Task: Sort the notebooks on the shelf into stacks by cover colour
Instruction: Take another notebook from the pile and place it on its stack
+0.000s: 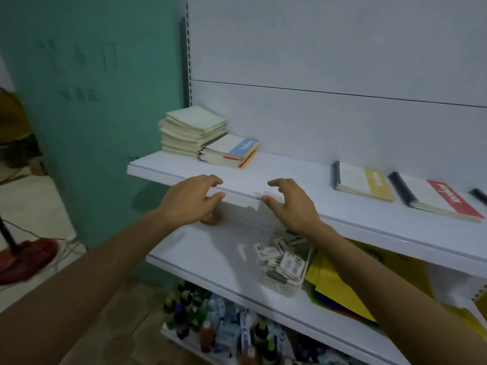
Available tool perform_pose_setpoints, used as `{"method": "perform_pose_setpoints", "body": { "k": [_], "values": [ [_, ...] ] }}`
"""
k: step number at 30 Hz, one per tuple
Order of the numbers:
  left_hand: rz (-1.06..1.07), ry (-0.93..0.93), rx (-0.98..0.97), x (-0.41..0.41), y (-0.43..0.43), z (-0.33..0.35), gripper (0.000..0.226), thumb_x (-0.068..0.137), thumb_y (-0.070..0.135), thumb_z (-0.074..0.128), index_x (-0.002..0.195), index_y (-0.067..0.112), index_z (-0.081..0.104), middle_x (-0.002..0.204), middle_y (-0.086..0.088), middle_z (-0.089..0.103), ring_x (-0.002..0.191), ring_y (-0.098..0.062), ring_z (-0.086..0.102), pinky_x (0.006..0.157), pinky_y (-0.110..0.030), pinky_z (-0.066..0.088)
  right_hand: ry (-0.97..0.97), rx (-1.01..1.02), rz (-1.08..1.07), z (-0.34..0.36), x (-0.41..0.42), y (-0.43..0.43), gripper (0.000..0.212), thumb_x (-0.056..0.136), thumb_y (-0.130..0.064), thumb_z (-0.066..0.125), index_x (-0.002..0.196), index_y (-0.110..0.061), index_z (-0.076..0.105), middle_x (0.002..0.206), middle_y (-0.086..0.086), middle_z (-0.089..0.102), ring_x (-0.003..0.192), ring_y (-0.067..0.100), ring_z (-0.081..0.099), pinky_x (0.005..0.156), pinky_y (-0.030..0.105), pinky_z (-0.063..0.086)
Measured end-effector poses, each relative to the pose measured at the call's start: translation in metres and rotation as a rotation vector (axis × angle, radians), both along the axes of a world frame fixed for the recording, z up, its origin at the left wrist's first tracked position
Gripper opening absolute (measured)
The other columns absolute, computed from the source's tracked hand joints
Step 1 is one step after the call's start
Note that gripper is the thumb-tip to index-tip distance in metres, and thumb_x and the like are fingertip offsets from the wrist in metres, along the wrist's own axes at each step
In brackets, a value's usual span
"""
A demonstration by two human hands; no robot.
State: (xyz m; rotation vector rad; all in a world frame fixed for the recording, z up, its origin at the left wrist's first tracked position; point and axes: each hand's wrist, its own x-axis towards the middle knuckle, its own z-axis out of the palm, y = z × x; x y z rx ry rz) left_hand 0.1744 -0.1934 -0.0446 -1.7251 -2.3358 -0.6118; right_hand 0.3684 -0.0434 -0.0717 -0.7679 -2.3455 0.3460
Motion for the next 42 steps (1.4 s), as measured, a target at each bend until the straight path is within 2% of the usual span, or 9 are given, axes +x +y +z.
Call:
{"method": "perform_pose_setpoints", "body": {
  "k": [11, 14, 18, 21, 23, 28, 33, 37, 42],
  "values": [
    [0.009, -0.234, 0.03, -0.073, 0.042, -0.005, 0.037, 0.083, 0.052, 0.049, 0.106, 0.029, 0.065, 0.1, 0.016, 0.066, 0.093, -0.006, 0.062, 0.083, -0.032, 0.05, -0.032, 0.025, 0.04, 0.018, -0.13, 0.079, 0.039, 0.092, -0.038, 0.055, 0.124, -0.015, 0.056, 0.125, 0.009, 0.059, 0.113, 0.026, 0.054, 0.09, 0.037, 0.045],
    [0.053, -0.297, 0.068, -0.1, 0.05, -0.001, 0.025, 0.088, 0.044, 0.056, 0.105, 0.028, 0.066, 0.096, 0.018, 0.064, 0.091, -0.004, 0.06, 0.084, -0.032, 0.05, -0.047, 0.063, 0.071, 0.023, -0.175, 0.096, 0.037, 0.092, -0.033, 0.055, 0.123, -0.012, 0.057, 0.126, 0.012, 0.057, 0.115, 0.029, 0.052, 0.088, 0.037, 0.043],
    [0.027, -0.373, 0.121, -0.126, 0.055, -0.008, 0.031, 0.085, 0.045, 0.054, 0.106, 0.027, 0.067, 0.101, 0.012, 0.067, 0.092, -0.007, 0.062, 0.086, -0.033, 0.052, -0.121, 0.139, 0.045, 0.033, -0.219, 0.113, 0.053, 0.093, -0.034, 0.053, 0.14, -0.013, 0.041, 0.144, 0.012, 0.042, 0.131, 0.029, 0.039, 0.101, 0.038, 0.036],
    [-0.002, -0.407, 0.116, -0.139, 0.063, -0.014, 0.022, 0.091, 0.035, 0.057, 0.107, 0.024, 0.067, 0.1, 0.012, 0.067, 0.092, -0.007, 0.062, 0.085, -0.029, 0.051, -0.346, 0.161, 0.022, 0.022, -0.238, 0.129, 0.065, 0.095, -0.043, 0.046, 0.149, -0.014, 0.025, 0.15, 0.015, 0.03, 0.137, 0.031, 0.029, 0.109, 0.04, 0.027],
    [-0.017, -0.435, 0.128, -0.148, 0.07, -0.016, 0.019, 0.092, 0.031, 0.057, 0.106, 0.023, 0.068, 0.096, 0.013, 0.065, 0.091, -0.006, 0.061, 0.083, -0.025, 0.049, -0.427, 0.266, 0.002, 0.009, -0.244, 0.134, 0.059, 0.095, -0.042, 0.042, 0.145, -0.014, 0.029, 0.14, 0.013, 0.042, 0.129, 0.03, 0.037, 0.105, 0.04, 0.032],
    [-0.119, -0.667, 0.153, -0.173, 0.096, -0.017, 0.023, 0.092, 0.03, 0.059, 0.113, 0.022, 0.062, 0.096, 0.006, 0.067, 0.09, -0.011, 0.065, 0.079, -0.025, 0.051, -0.264, 0.234, -0.049, 0.013, -0.243, 0.123, 0.039, 0.097, -0.032, 0.042, 0.131, -0.015, 0.051, 0.128, 0.008, 0.056, 0.117, 0.028, 0.05, 0.091, 0.037, 0.042],
    [-0.189, -0.945, 0.12, -0.186, 0.128, -0.007, 0.025, 0.094, 0.026, 0.057, 0.117, 0.016, 0.06, 0.105, -0.003, 0.068, 0.084, -0.014, 0.067, 0.073, -0.027, 0.055, -0.296, 0.242, -0.101, 0.018, -0.231, 0.105, 0.038, 0.103, -0.029, 0.031, 0.137, -0.025, 0.046, 0.136, 0.001, 0.052, 0.119, 0.025, 0.05, 0.087, 0.035, 0.043],
    [-0.233, -1.141, 0.14, -0.191, 0.145, -0.001, 0.009, 0.095, 0.02, 0.055, 0.098, 0.014, 0.061, 0.098, -0.008, 0.069, 0.078, -0.017, 0.066, 0.073, -0.031, 0.056, -0.379, 0.301, -0.176, 0.019, -0.233, 0.098, 0.036, 0.102, -0.023, 0.033, 0.137, -0.023, 0.042, 0.131, 0.004, 0.054, 0.109, 0.026, 0.055, 0.076, 0.031, 0.04],
    [-0.23, -1.279, 0.155, -0.196, 0.151, -0.003, 0.02, 0.097, 0.02, 0.052, 0.103, 0.005, 0.063, 0.093, -0.01, 0.069, 0.07, -0.015, 0.066, 0.057, -0.019, 0.055, -0.402, 0.214, -0.23, 0.022, -0.245, 0.098, 0.034, 0.1, -0.017, 0.037, 0.133, -0.022, 0.045, 0.128, 0.008, 0.057, 0.106, 0.03, 0.056, 0.076, 0.031, 0.04]
  ]
}}
